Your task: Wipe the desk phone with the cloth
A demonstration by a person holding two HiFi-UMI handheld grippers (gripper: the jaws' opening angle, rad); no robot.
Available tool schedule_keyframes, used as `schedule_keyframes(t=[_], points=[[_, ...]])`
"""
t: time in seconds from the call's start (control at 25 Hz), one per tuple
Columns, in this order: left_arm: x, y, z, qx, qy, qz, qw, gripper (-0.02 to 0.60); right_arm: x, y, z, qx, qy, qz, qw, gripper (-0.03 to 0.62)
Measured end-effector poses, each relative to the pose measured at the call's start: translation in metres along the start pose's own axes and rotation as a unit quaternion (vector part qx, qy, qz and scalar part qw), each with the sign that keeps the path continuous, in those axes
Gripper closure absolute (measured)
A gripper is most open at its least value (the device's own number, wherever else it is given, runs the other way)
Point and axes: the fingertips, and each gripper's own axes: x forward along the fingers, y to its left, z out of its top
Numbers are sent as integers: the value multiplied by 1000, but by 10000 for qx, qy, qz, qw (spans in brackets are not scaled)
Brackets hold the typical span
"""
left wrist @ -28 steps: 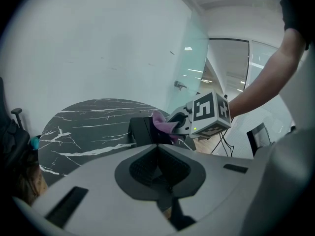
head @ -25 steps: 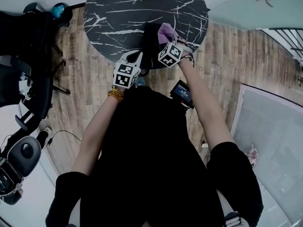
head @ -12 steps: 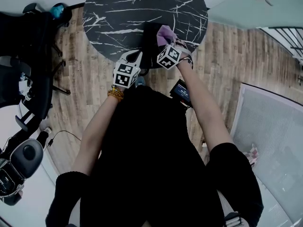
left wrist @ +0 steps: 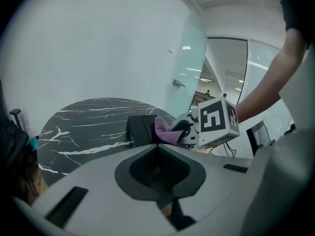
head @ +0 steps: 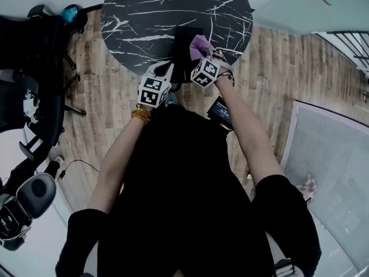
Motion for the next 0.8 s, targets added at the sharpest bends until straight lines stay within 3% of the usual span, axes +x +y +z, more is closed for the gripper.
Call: schedule_keyframes(t=[0.8], points=[[3,-8,-2,53,73,-46,9999,568,-7,30,-9,21,73,391,9992,535]])
